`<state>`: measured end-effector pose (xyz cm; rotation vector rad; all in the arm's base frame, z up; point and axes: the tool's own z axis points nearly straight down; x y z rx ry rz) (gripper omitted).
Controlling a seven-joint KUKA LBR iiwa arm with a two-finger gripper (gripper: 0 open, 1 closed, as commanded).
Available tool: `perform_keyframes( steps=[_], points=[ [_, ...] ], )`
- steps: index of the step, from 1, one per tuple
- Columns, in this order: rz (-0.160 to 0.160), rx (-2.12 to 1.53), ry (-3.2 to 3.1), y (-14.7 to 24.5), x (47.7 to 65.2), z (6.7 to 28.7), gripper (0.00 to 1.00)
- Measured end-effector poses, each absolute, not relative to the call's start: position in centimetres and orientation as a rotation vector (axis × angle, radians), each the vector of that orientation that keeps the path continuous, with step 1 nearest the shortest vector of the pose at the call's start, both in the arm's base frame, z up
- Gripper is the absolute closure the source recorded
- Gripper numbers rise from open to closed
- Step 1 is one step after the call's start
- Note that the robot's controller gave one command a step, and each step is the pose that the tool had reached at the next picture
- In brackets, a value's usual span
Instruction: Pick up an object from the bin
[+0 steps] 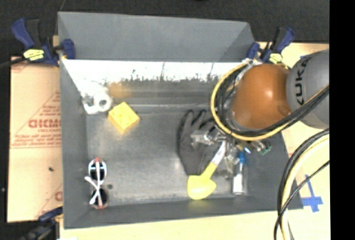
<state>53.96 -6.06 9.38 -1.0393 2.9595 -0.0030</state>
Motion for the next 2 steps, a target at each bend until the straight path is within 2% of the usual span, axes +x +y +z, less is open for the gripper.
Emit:
perform_keyframes(
  steps=[1,2],
  points=[
    [-0.004,-1.615,2.69,-4.1,53.1,9.9,0.0],
    [-0.003,-1.623,2.682,-3.2,54.7,7.0,0.0]
  ],
)
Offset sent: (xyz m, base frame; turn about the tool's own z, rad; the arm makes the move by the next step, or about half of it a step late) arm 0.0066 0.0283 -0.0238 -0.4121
